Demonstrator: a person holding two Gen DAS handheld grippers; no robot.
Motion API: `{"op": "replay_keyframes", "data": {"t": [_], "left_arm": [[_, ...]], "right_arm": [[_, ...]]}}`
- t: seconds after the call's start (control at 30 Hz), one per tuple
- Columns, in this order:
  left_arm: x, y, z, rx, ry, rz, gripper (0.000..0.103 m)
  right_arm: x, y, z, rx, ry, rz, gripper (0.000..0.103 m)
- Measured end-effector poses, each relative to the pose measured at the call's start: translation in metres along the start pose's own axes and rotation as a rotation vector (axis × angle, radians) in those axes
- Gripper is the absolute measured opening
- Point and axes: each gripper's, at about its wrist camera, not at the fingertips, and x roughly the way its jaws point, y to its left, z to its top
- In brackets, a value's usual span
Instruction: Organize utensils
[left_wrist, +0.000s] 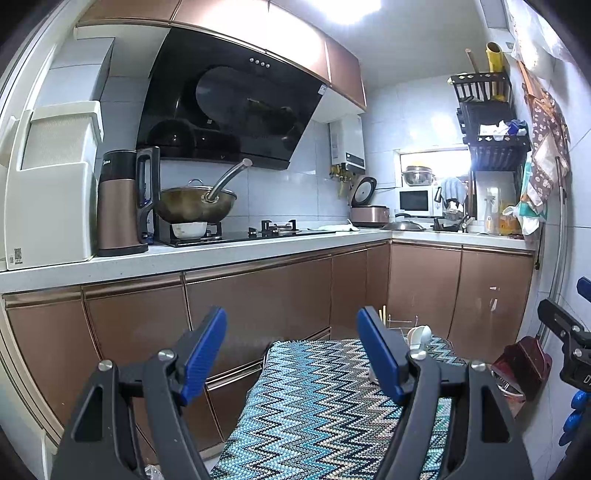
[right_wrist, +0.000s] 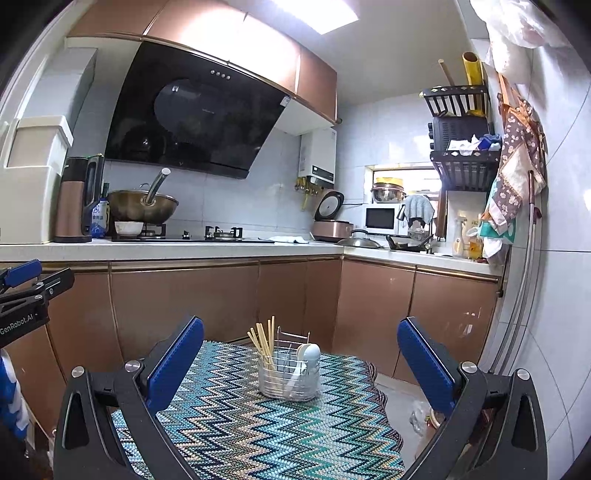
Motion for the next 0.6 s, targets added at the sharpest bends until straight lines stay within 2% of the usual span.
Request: {"op": "replay_keyframes", "data": {"t": [0.6], "left_arm": [[0.0017,-0.0022,-0.0054,0.016,0.006,-0.002,0.072]], "right_arm": [[0.0027,0.0035,-0.0038,-0.007,0.011,0.004,0.103]]}}
